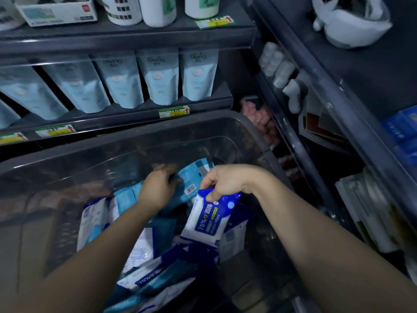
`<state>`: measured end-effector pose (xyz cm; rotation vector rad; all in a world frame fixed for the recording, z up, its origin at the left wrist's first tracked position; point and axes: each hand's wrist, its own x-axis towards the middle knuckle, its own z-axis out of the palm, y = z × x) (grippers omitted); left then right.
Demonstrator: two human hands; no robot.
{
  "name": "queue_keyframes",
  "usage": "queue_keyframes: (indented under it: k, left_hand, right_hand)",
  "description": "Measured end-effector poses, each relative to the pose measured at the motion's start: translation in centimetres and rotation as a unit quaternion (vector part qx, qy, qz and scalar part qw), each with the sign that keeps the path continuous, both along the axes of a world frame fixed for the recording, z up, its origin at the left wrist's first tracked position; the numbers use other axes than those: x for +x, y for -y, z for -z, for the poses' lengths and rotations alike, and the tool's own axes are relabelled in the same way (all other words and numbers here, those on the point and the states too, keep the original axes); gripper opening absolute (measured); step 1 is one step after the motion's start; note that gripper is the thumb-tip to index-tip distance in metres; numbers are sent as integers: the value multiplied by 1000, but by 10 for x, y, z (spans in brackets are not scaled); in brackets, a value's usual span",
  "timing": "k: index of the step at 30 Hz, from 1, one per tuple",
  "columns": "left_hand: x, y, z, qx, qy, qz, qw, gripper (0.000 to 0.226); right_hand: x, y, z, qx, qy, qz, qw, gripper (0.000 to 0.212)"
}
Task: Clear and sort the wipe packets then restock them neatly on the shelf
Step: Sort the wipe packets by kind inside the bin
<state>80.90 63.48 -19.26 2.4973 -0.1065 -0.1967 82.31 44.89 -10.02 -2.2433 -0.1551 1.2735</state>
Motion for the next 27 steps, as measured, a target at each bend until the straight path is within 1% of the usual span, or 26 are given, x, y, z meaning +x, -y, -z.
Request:
queue_keyframes:
  k: [1,3,4,5,6,7,8,9,11,12,14,15,16,18,19,20,22,23,25,27]
  left_hand:
    - [-1,4,2,0,2,24,1000,28]
    - [-5,5,8,58,-7,107,993,54]
    - [-9,3,10,103,-5,139,985,63]
    - [-13,-1,12,140,1,159,977,66]
    - [-16,-7,13,164,13,169,972,64]
    - [-19,-13,13,167,28,173,970,57]
    - [-21,-19,11,154,38,163,974,46]
    - [-22,-26,8,137,33,148,979,34]
    - [-20,-40,-2,122,-27,138,982,19]
    - [-20,-47,-8,132,-71,149,977,16]
    - [-19,-60,-16,160,-145,168,962,14]
    - [-19,-66,-18,166,-165,169,957,15]
    - [-20,-72,-20,176,-180,168,953,16]
    - [-24,-85,-22,203,-204,166,943,16]
    - [-26,-92,-22,214,-214,162,939,15]
    - [-28,-99,-23,227,-223,154,935,14]
    - [-35,-115,-25,264,-234,128,927,14]
    - [-38,-122,-25,283,-227,113,925,20]
    - [-44,-131,-22,300,-236,99,919,30]
    - [-50,-133,-21,293,-283,110,907,37]
  right_hand:
    - [-1,0,-1,-11,5,-30,999,32]
    - [-2,-1,-2,-65,14,-114,991,39]
    - [-6,-2,0,-111,22,-176,978,38]
    - [-10,-3,4,-168,33,-238,956,32]
    - [-16,-4,10,-229,54,-283,930,24]
    - [-22,-5,17,-288,65,-300,907,18]
    - [-27,-6,24,-336,69,-295,892,21]
    - [-30,-7,32,-367,69,-286,882,29]
    - [-33,-16,43,-383,80,-269,880,45]
    - [-33,-23,47,-376,108,-267,880,49]
    - [-35,-42,46,-322,195,-278,884,46]
    - [-38,-52,46,-270,226,-276,894,41]
    - [-41,-60,47,-204,234,-262,914,38]
    - [-49,-77,49,-64,181,-190,963,39]
    - [-54,-85,51,-12,152,-154,976,41]
    - [-58,-93,54,19,131,-130,983,44]
    - [-64,-106,60,43,96,-97,990,47]
    - [-66,-110,64,49,82,-89,991,44]
    - [-68,-115,71,41,75,-103,991,29]
    - [-66,-116,75,12,96,-132,986,18]
